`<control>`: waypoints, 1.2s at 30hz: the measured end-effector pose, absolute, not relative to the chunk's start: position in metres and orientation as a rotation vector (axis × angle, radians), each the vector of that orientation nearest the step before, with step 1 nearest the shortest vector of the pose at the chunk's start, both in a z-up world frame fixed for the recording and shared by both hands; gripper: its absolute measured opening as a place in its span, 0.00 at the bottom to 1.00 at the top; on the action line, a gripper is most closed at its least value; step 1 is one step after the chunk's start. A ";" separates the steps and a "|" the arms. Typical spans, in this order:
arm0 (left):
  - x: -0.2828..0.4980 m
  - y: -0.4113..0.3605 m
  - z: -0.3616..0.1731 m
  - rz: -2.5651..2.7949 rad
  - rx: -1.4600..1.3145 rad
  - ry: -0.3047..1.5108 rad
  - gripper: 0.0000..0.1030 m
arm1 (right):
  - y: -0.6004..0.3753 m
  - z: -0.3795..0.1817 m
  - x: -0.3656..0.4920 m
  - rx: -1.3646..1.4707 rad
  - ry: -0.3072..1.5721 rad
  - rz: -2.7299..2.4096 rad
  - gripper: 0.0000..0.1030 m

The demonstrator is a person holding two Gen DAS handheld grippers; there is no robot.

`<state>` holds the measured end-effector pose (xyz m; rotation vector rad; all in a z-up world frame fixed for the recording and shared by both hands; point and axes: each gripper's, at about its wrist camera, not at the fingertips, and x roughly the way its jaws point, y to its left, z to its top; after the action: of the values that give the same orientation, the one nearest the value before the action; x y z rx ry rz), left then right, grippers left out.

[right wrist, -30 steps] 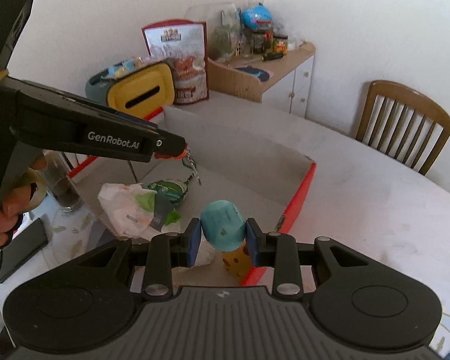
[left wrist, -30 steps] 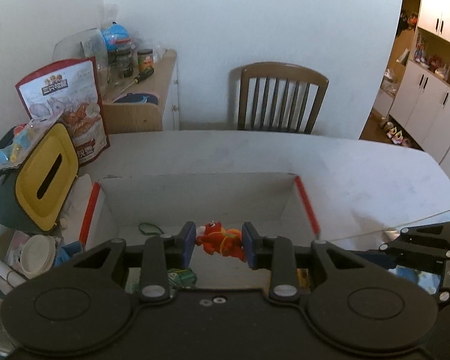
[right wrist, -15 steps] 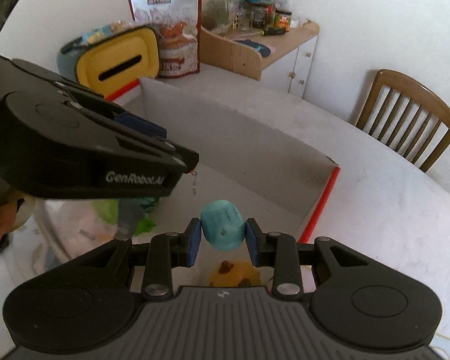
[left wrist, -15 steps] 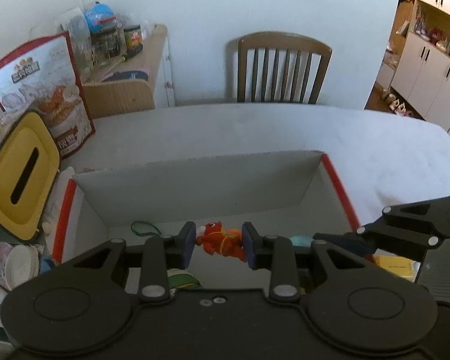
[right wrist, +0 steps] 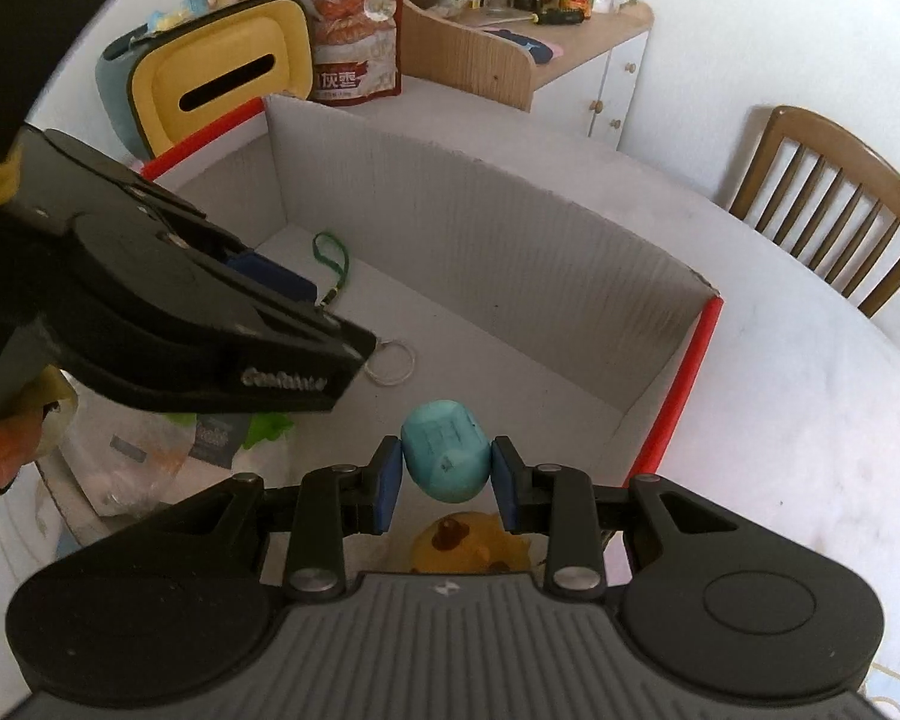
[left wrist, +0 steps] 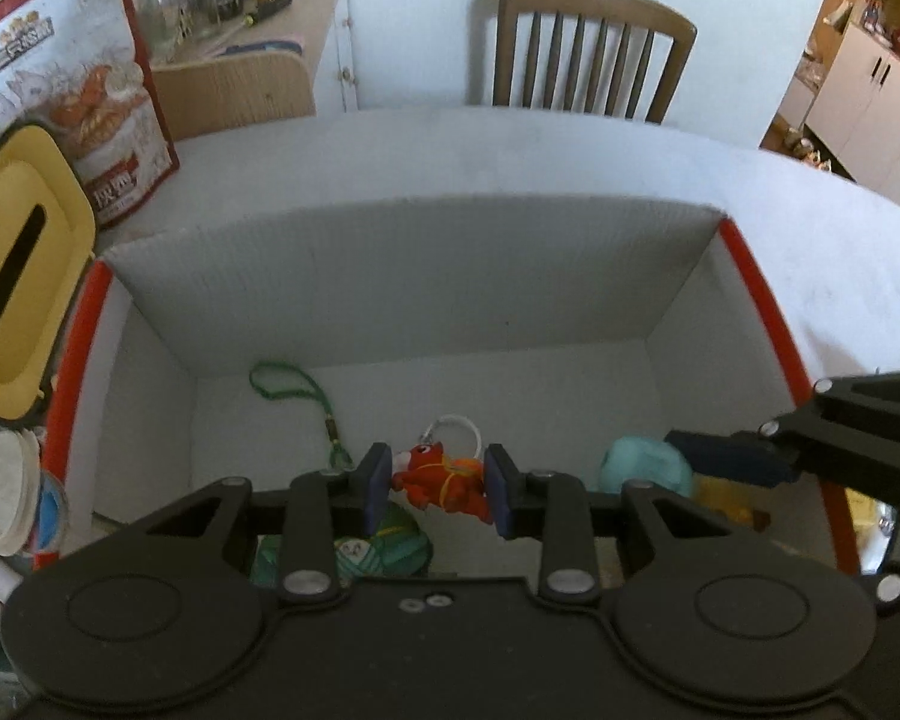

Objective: Organize objects
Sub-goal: 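Open both tools to drop the teal object and keychain into the box, then move both tools back to the remaining items on the table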

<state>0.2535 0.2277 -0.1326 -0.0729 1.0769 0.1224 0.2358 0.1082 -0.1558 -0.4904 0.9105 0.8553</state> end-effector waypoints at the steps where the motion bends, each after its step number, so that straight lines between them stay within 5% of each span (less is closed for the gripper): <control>1: 0.254 0.227 -0.133 0.123 -0.069 1.082 0.31 | 0.108 -0.155 0.236 -0.485 0.911 0.856 0.31; 13: 0.252 0.228 -0.132 0.128 -0.084 1.101 0.33 | 0.106 -0.149 0.232 -0.482 0.892 0.872 0.32; 17: 0.249 0.228 -0.128 0.132 -0.096 1.090 0.37 | 0.100 -0.142 0.228 -0.455 0.882 0.878 0.45; 36: 0.206 0.219 -0.086 0.123 -0.094 0.976 0.51 | 0.061 -0.095 0.199 -0.343 0.823 0.867 0.50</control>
<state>0.2061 0.2191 -0.0857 -0.0940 0.9761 0.1228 0.1993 0.0615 -0.0948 -0.3432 0.8228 0.8666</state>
